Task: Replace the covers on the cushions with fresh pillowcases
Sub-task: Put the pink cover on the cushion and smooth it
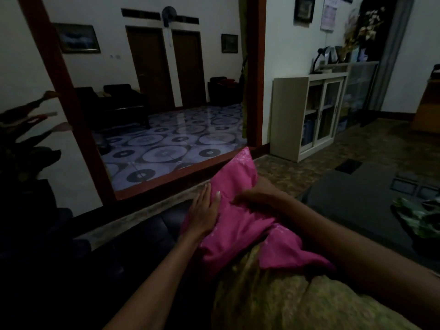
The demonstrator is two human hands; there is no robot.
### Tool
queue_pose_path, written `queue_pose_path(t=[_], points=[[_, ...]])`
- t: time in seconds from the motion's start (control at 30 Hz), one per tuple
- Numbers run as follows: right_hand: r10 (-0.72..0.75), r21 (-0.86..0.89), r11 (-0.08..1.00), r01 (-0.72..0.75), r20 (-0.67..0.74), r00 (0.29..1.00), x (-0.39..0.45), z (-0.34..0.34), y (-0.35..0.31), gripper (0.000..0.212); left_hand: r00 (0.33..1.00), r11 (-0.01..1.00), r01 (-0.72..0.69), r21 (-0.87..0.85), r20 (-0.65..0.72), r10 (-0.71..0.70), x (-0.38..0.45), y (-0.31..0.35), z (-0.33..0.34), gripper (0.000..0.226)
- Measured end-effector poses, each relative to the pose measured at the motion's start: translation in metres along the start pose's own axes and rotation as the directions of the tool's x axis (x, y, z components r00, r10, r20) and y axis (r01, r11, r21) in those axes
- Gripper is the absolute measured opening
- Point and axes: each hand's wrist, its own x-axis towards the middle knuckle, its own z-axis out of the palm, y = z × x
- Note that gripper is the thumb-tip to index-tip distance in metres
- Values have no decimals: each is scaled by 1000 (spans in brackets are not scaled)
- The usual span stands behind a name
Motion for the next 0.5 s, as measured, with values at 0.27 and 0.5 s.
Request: queue_pose_path(t=[0.27,0.5], points=[[-168,59,985,164,66,984,10,-33,5,54,998,998,-12,-57,-57,9,37,26,-18,48],[-279,98,958,268,125,952,-14,-26,-9,78,999,979,-43,-197,21,48,62,81,-64,46]])
